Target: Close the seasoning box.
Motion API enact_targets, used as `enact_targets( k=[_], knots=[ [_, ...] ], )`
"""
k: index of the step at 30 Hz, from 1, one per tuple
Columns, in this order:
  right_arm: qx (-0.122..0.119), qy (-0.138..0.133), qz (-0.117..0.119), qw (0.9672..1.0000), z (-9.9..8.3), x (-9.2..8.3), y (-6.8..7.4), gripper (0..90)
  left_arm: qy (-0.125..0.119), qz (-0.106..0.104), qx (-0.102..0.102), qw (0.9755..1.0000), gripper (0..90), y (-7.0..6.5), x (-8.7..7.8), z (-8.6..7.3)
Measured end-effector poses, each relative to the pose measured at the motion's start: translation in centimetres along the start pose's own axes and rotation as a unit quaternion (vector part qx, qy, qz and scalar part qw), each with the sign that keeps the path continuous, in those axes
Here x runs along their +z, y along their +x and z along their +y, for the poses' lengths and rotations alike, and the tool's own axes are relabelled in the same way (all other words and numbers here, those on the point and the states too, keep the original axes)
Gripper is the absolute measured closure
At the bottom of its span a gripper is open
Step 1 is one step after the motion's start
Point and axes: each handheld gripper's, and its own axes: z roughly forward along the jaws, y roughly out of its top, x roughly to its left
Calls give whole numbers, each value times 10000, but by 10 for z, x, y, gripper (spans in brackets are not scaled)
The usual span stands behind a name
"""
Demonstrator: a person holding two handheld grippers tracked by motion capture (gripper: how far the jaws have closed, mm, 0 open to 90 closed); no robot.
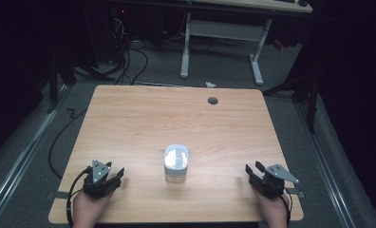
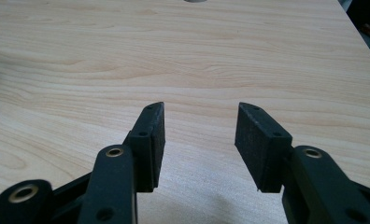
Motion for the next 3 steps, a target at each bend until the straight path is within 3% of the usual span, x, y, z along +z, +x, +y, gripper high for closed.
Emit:
enact_targets(
  k=[3],
  knots=[
    [-37, 7, -14, 10000, 0, 0, 2, 525, -22, -19, -45, 10000, 462, 1, 0, 2]
  ],
)
